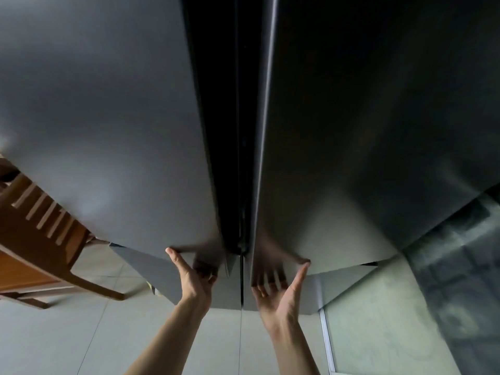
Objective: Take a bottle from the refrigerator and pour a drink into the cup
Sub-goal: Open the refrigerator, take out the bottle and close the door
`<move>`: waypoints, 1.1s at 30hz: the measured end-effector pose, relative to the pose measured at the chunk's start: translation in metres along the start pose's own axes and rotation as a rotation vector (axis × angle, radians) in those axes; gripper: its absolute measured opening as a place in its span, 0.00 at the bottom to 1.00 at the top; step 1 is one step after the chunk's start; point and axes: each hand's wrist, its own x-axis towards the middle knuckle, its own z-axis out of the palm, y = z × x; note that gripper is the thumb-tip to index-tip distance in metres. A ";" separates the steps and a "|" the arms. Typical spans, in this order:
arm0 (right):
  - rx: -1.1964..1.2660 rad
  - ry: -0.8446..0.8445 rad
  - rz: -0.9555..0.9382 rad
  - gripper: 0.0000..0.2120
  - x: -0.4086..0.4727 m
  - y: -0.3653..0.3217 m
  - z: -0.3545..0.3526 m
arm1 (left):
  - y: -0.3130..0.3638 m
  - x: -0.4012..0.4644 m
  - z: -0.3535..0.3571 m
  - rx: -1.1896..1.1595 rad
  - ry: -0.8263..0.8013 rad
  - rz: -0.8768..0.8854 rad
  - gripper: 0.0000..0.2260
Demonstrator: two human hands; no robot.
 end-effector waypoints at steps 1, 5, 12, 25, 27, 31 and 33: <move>-0.004 0.014 0.009 0.49 -0.004 -0.001 -0.008 | 0.000 -0.003 -0.005 0.010 0.021 0.008 0.52; 0.014 0.038 0.066 0.51 -0.019 -0.012 -0.036 | 0.003 -0.021 -0.032 0.060 -0.050 0.004 0.62; -0.049 -0.070 0.102 0.50 -0.049 -0.028 -0.050 | 0.025 -0.058 -0.061 0.022 -0.044 0.037 0.53; -1.194 -0.253 -0.446 0.13 -0.197 0.031 -0.029 | 0.060 -0.181 -0.158 2.140 -0.596 0.737 0.10; -1.501 -0.372 -0.775 0.16 -0.216 0.023 0.012 | 0.079 -0.216 -0.119 2.153 -0.706 1.406 0.11; -1.944 -0.421 -1.354 0.20 -0.250 0.010 0.077 | 0.145 -0.284 -0.010 2.141 -0.625 2.256 0.11; -2.071 -0.409 -1.579 0.22 -0.260 0.002 0.103 | 0.176 -0.300 0.033 2.298 -0.448 2.395 0.17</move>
